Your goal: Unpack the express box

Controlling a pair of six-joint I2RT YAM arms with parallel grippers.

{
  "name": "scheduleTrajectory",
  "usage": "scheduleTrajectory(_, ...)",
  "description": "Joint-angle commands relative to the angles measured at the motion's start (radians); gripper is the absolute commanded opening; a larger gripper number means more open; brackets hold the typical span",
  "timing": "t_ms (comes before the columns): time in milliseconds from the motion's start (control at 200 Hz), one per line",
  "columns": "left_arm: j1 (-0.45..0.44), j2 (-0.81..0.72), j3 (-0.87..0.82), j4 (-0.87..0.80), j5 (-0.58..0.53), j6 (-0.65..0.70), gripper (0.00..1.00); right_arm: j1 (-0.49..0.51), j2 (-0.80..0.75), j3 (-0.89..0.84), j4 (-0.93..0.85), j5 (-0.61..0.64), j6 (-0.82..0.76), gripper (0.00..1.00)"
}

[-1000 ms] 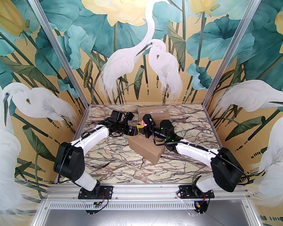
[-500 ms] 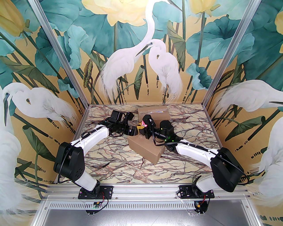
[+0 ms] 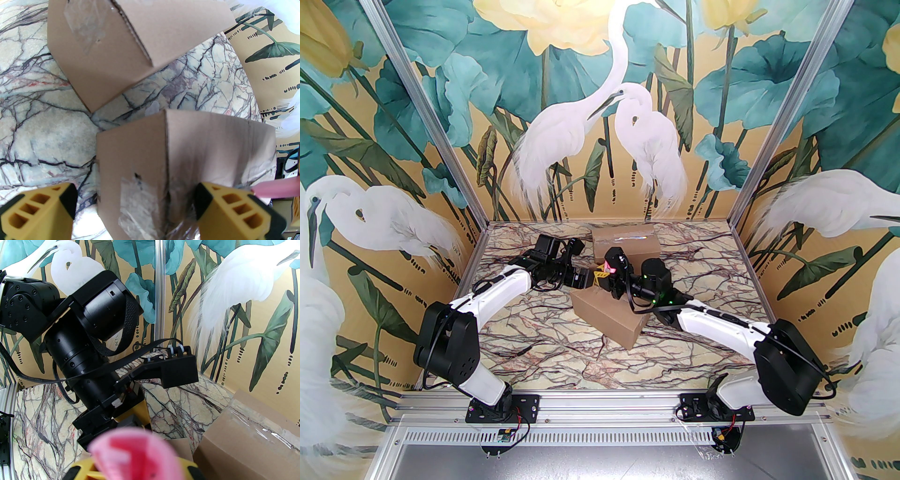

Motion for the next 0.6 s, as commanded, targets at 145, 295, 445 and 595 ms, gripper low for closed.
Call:
scheduleTrajectory(145,0.001,0.053,-0.042,-0.097,-0.143,0.032,0.87,0.001,-0.071,-0.035,-0.111,0.011,-0.004,0.00)
scheduleTrajectory(295,0.003,0.061,-0.039,-0.106,-0.162,0.033,0.87,0.001,-0.101,-0.046,-0.151,0.015,-0.005,0.00)
scheduleTrajectory(445,0.005,0.069,-0.037,-0.111,-0.179,0.031,0.86,0.000,-0.139,-0.057,-0.178,0.028,-0.001,0.00)
scheduleTrajectory(595,0.007,0.077,-0.033,-0.111,-0.191,0.023,0.86,0.001,-0.165,-0.069,-0.205,0.031,0.009,0.00)
